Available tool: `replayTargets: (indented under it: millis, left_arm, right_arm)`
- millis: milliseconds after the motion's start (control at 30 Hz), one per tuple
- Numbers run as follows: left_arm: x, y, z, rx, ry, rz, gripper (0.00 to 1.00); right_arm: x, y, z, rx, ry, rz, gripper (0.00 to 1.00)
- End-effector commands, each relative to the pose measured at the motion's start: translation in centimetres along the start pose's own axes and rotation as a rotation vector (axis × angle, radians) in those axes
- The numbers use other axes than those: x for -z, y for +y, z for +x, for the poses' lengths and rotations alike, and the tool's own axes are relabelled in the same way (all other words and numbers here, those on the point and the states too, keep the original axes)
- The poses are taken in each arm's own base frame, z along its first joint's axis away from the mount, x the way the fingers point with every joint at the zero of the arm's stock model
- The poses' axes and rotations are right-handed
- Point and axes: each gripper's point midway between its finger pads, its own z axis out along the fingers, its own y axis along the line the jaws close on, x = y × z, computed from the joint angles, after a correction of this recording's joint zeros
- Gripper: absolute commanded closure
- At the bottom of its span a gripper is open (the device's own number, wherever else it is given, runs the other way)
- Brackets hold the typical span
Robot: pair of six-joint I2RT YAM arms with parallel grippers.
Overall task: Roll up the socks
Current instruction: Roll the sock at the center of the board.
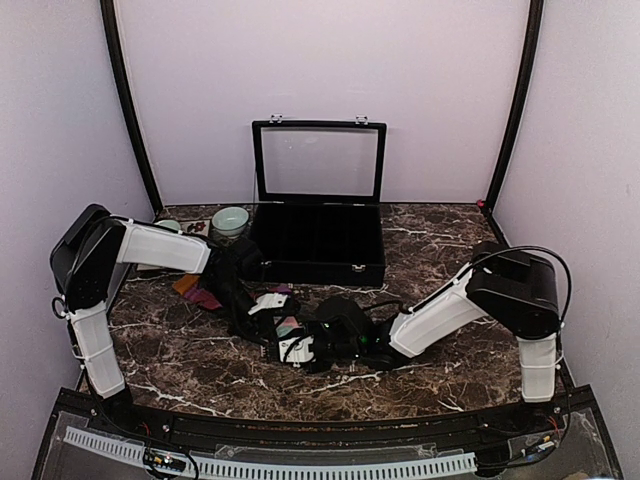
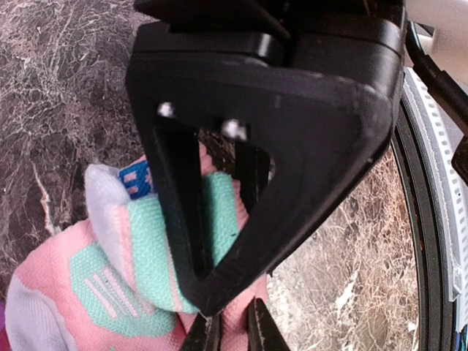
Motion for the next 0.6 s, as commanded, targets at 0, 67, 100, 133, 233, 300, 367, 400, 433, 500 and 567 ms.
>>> replayTargets:
  millis: [0,67,100,133,233,300,367,400,433,500,567]
  left_arm:
    - [-0.9,-2.1,7.6,0.146,0.272,0.066,0.84]
    - [-0.9,-2.1,7.4,0.145,0.264,0.059,0.78]
    - [-0.7,-2.1,7.2,0.141,0.255,0.051,0.73]
    - [-0.6,-2.0,7.0,0.133,0.245,0.043,0.72]
    - [-0.3,-2.2,6.5,0.127,0.225,0.036,0.69]
    - [-0.1,-2.4,6.4,0.126,0.219,0.042,0.68]
    - [-0.1,-2.5,6.7,0.123,0.222,0.04,0.68]
    - [-0.2,-2.6,6.9,0.123,0.226,0.039,0.68]
    - [-0.2,-2.6,7.1,0.124,0.232,0.037,0.68]
    - [-0.1,-2.6,7.4,0.13,0.236,0.035,0.67]
    - [0.2,-2.5,7.3,0.14,0.223,0.028,0.67]
  right_arm:
    - [0.4,4.9,7.1,-0.092,0.247,-0.15,0.72]
    - [0.3,6.2,7.5,-0.126,0.258,-0.198,0.77]
    - [0.3,6.9,7.5,-0.146,0.259,-0.231,0.8]
    - [0.2,7.6,7.5,-0.166,0.26,-0.264,0.82]
    - [0.0,9.1,7.6,-0.215,0.265,-0.313,0.86]
    - [-0.2,10.0,8.0,-0.222,0.278,-0.322,0.86]
    - [-0.3,10.6,8.7,-0.226,0.298,-0.317,0.84]
    - [-0.4,10.6,9.0,-0.229,0.311,-0.307,0.82]
    - [-0.5,10.6,9.3,-0.236,0.319,-0.301,0.81]
    - [-0.5,10.7,9.6,-0.248,0.325,-0.299,0.8]
    - [-0.7,11.2,10.0,-0.264,0.339,-0.319,0.8]
